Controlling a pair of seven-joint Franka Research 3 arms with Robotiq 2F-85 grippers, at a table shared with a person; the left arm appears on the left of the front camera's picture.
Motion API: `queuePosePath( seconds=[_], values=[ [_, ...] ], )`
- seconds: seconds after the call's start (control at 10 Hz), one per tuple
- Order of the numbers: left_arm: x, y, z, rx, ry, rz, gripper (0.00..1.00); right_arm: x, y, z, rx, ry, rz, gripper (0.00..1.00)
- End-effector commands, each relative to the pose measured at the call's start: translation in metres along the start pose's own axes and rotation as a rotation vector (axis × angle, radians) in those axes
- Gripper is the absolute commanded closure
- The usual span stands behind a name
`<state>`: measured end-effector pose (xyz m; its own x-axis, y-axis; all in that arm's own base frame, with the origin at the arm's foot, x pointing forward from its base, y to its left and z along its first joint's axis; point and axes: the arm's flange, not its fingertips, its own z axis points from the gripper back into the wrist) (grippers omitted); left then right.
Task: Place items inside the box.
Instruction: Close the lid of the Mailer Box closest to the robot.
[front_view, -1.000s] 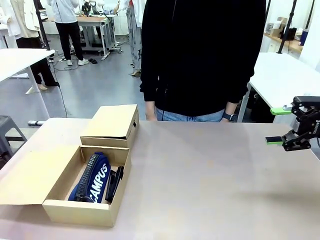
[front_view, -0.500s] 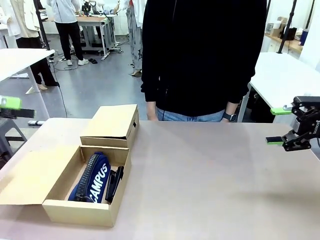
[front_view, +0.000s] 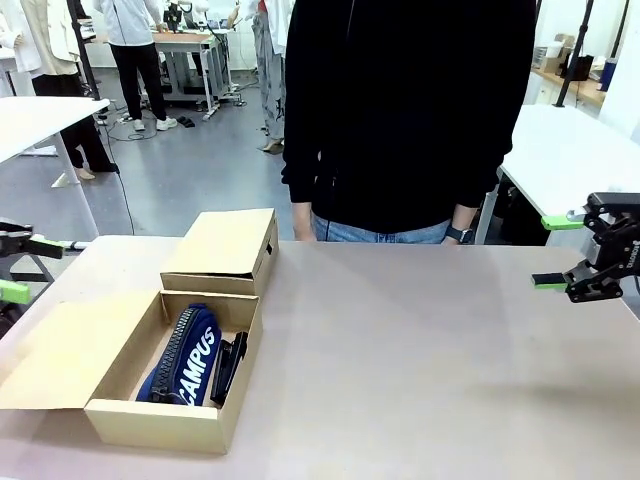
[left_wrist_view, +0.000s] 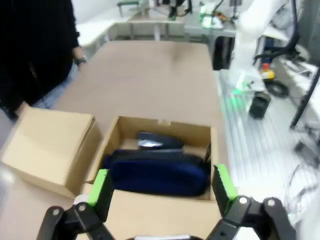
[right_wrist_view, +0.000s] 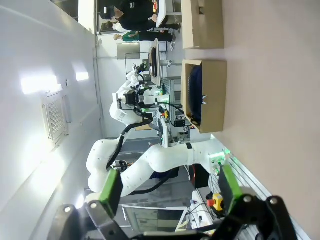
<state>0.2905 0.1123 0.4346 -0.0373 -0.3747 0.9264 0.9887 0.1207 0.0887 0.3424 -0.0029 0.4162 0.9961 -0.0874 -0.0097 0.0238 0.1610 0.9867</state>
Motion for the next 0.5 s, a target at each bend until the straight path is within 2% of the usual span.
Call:
queuePosePath(
  seconds=[0.0, 0.1, 0.2, 0.4],
  values=[
    [-0.029, -0.005, 0.012, 0.132, -0.168, -0.687, 0.0, -0.003, 0.003, 0.003, -0.003, 0.011, -0.013, 0.0],
    [-0.022, 0.002, 0.02, 0.215, -0.137, -0.743, 0.0, -0.003, 0.003, 0.003, -0.003, 0.011, -0.013, 0.0],
    [-0.011, -0.001, 0.01, 0.033, -0.013, -0.156, 0.0, -0.003, 0.003, 0.003, -0.003, 0.011, -0.013, 0.0],
    [-0.011, -0.001, 0.01, 0.033, -0.013, -0.156, 0.0, -0.003, 0.003, 0.003, -0.003, 0.011, -0.013, 0.0]
  ],
)
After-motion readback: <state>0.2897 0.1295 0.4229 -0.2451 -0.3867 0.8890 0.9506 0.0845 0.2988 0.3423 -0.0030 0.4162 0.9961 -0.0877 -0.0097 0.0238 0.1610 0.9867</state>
